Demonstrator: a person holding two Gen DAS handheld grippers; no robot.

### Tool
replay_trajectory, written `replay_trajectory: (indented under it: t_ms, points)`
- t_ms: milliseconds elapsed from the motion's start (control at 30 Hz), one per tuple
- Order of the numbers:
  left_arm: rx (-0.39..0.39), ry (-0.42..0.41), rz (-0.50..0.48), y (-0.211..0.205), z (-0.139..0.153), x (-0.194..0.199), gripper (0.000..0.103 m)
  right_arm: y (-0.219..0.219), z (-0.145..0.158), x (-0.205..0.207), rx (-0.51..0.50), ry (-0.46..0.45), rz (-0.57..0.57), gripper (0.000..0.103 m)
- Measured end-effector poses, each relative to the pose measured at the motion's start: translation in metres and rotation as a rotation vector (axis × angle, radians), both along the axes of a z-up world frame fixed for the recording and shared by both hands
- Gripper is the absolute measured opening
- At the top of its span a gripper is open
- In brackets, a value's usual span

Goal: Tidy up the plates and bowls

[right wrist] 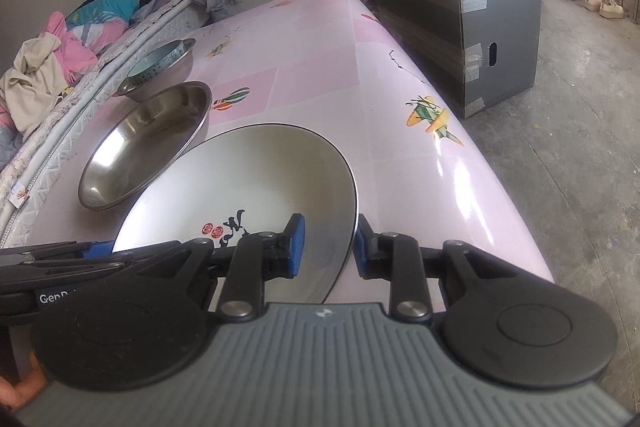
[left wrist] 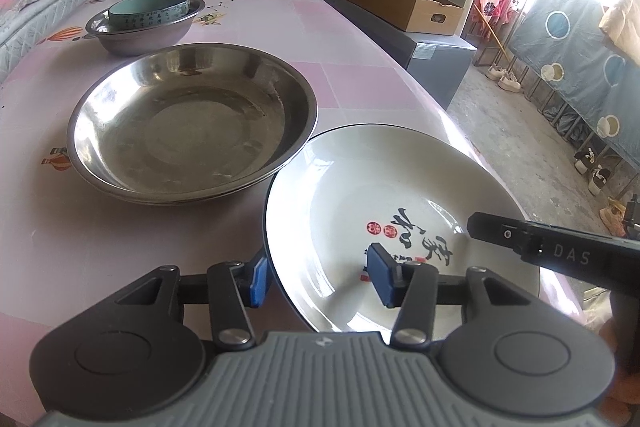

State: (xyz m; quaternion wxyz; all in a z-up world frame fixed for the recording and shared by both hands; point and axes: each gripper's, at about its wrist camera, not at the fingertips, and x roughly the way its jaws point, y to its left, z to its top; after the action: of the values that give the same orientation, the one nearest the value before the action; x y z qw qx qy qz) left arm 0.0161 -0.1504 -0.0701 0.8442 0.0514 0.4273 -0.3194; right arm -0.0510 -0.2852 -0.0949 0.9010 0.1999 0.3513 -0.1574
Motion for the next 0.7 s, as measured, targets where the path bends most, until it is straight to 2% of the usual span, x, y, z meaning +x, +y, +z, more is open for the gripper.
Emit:
replay_trajectory:
  t_ms: [700]
  points:
    - [-0.017, 0.006, -0.008, -0.003, 0.0024, -0.0029, 0.05, -0.0024, 0.0057, -0.0058, 0.017, -0.006, -0.028, 0.026]
